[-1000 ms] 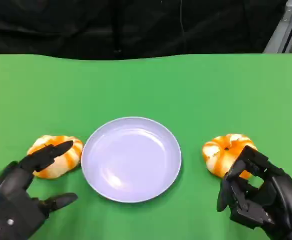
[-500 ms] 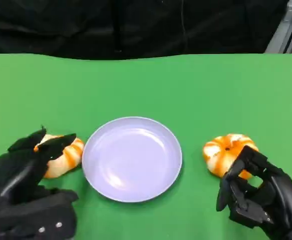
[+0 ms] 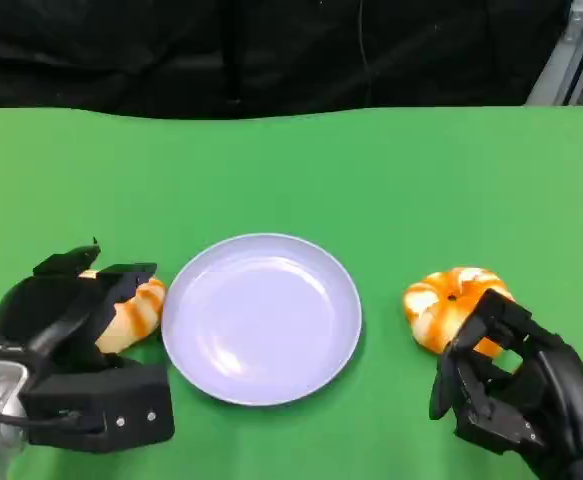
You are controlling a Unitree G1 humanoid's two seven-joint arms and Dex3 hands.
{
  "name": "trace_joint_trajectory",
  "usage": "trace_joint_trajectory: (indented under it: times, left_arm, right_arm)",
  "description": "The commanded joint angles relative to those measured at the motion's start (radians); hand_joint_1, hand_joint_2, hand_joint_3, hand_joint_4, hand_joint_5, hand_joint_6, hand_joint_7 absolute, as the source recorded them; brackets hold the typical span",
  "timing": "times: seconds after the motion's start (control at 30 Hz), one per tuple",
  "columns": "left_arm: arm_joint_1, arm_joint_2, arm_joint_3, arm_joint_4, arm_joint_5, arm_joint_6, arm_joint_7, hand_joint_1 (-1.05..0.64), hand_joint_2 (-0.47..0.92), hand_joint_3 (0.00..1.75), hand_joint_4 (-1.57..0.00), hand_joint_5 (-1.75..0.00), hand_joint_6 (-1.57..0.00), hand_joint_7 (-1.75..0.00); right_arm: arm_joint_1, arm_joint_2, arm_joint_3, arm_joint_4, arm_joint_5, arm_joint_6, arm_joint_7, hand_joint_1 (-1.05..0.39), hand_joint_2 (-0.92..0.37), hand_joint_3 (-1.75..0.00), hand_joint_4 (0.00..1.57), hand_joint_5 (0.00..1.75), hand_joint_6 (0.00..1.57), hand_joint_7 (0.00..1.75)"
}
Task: Grasp the bread from the table and place it into the plate.
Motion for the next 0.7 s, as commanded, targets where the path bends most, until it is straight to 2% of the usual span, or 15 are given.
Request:
trace_joint_trajectory:
  times: [0.03, 0.4, 0.7]
  left_arm:
    - [-0.054, 0.012, -0.027, 0.093, -0.001, 0.011, 0.024, -0.83, 0.92, 0.03, -0.18, -0.05, -0.4, -0.01]
    - [-0.167, 0.003, -0.08, 0.345, -0.032, -0.032, 0.101, -0.8, 0.92, 0.06, -0.22, -0.05, -0.41, -0.01]
    - [-0.238, -0.024, -0.112, 0.471, -0.05, -0.055, 0.134, -0.76, 0.92, 0.08, -0.27, -0.05, -0.43, -0.01]
  right_arm:
    - [-0.002, -0.005, 0.0, -0.007, -0.001, -0.011, -0.006, -0.12, -0.57, -1.18, 0.86, 1.75, 0.62, 1.73]
    - [-0.002, -0.004, 0.0, -0.004, 0.001, -0.019, -0.002, -0.13, -0.56, -1.19, 0.86, 1.75, 0.61, 1.74]
    - [0.004, -0.005, 0.002, -0.011, 0.001, -0.016, -0.001, -0.12, -0.57, -1.19, 0.86, 1.75, 0.61, 1.73]
